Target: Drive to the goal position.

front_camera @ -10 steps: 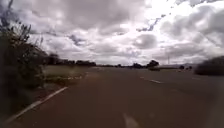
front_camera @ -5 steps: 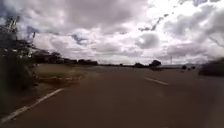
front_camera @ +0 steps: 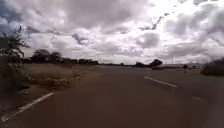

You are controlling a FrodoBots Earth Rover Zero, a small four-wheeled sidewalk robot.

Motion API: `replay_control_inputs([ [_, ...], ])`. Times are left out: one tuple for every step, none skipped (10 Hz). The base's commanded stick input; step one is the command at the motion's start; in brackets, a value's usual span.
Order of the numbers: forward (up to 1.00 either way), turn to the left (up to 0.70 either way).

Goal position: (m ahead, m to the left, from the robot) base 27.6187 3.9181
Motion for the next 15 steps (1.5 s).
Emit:
replay_control_inputs([
  [0.82, 0.00],
  [0.82, 0.00],
  [0.82, 0.00],
  [0.82, 0.00],
  [0.82, 0.00],
  [0.79, 0.00],
  [0.81, 0.00],
  [0.81, 0.00],
  [0.81, 0.00],
  [0.81, -0.05],
  [0.81, -0.18],
  [0.81, -0.29],
  [0.81, -0.27],
  [0.81, -0.24],
  [0.81, -0.11],
])
